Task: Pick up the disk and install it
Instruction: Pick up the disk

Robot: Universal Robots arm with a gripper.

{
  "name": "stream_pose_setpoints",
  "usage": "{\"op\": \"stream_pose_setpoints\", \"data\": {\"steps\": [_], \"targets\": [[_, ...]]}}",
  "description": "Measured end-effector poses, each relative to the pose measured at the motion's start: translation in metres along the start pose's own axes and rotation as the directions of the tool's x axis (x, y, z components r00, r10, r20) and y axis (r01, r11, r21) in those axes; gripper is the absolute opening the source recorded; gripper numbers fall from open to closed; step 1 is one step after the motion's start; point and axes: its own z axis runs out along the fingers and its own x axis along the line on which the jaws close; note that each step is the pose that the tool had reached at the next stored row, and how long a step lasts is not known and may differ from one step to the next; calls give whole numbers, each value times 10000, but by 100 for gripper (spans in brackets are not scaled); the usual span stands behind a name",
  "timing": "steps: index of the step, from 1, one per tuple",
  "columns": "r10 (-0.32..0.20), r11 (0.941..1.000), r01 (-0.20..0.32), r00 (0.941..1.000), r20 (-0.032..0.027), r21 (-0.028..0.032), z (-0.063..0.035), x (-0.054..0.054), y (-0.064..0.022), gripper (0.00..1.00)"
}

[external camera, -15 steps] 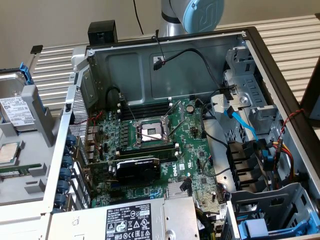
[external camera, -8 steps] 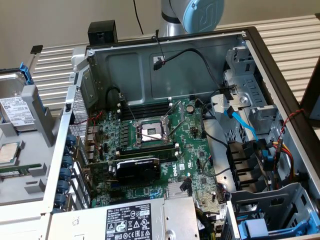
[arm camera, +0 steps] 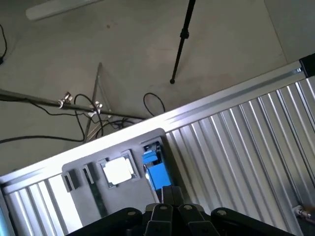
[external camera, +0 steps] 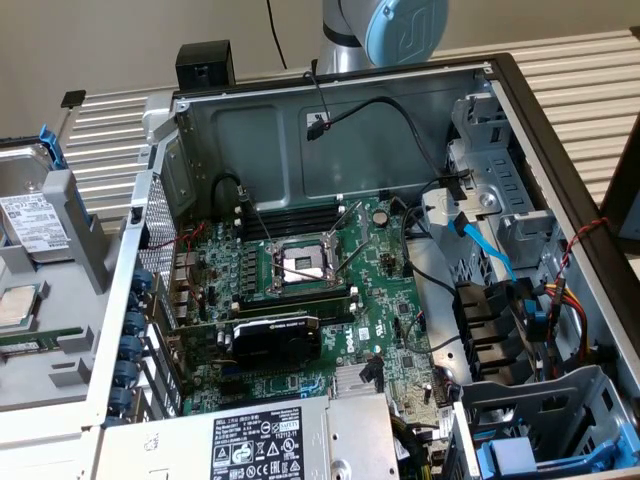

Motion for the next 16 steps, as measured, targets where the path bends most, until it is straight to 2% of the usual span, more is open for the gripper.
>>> {"op": "stream_pose_setpoints", "data": {"steps": [5, 11, 16], "targets": [[-897, 9960, 897, 9960, -30, 10, 0, 0, 0, 11], [-1950, 9808, 1950, 9808, -67, 20, 0, 0, 0, 11], [-1992, 9799, 1992, 9799, -69, 21, 0, 0, 0, 11]]}}
